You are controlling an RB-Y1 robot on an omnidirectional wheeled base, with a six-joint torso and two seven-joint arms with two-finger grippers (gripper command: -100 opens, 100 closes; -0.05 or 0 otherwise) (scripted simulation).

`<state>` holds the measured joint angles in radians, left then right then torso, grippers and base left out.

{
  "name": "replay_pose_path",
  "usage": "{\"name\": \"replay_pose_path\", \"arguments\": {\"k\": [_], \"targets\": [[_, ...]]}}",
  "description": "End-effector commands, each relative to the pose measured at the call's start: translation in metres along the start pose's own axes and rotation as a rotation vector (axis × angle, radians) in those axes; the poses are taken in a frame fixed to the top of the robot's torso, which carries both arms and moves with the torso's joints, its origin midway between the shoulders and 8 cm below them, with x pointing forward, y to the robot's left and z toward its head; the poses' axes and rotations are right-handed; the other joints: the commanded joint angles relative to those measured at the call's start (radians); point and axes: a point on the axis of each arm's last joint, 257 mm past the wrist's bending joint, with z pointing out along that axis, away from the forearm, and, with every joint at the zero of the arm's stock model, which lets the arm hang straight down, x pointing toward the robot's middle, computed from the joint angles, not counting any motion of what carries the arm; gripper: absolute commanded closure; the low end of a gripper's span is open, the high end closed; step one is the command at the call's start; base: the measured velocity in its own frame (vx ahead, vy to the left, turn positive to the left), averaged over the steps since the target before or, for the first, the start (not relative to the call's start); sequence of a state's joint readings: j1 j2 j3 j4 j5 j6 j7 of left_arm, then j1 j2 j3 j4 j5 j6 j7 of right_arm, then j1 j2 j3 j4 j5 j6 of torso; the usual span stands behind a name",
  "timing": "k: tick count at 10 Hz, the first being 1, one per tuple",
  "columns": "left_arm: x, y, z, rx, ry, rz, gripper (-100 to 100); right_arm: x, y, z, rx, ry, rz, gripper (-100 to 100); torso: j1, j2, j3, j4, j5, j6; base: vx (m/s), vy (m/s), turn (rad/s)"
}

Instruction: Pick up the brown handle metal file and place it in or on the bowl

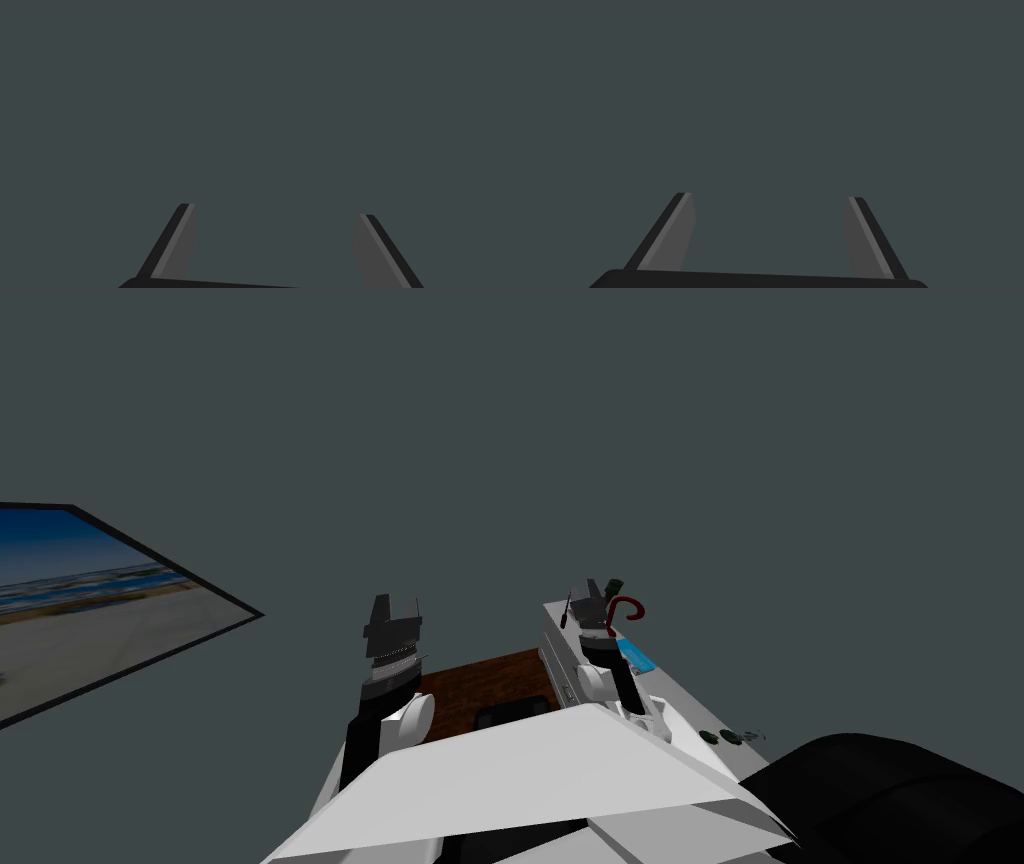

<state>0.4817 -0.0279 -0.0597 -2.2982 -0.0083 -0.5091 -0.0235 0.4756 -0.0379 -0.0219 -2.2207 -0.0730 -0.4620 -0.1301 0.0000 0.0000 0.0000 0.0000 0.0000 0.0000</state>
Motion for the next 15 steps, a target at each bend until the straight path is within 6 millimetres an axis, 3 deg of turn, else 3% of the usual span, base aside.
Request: {"name": "replay_pose_path", "arguments": {"k": [1,7,10,15], "targets": [[0.0,0.0,0.0,0.0,0.0,0.0,0,0.001,-0.014,-0.005,0.029,0.04,-0.055,-100,0.0,0.0,0.0,0.0,0.0,0.0,0.001,0.0,0.022],[0.0,0.0,0.0,0.0,0.0,0.0,0,-0.006,-0.068,-0.03,0.13,0.174,-0.279,-100,0.0,0.0,0.0,0.0,0.0,0.0,0.001,0.002,0.022],[0.0,0.0,0.0,0.0,0.0,0.0,0,-0.012,-0.086,-0.04,0.166,0.206,-0.339,-100,0.0,0.0,0.0,0.0,0.0,0.0,0.001,0.004,0.012],[0.0,0.0,0.0,0.0,0.0,0.0,0,-0.034,-0.128,-0.069,0.245,0.323,-0.53,-100,0.0,0.0,0.0,0.0,0.0,0.0,0.002,0.008,0.025]]}}
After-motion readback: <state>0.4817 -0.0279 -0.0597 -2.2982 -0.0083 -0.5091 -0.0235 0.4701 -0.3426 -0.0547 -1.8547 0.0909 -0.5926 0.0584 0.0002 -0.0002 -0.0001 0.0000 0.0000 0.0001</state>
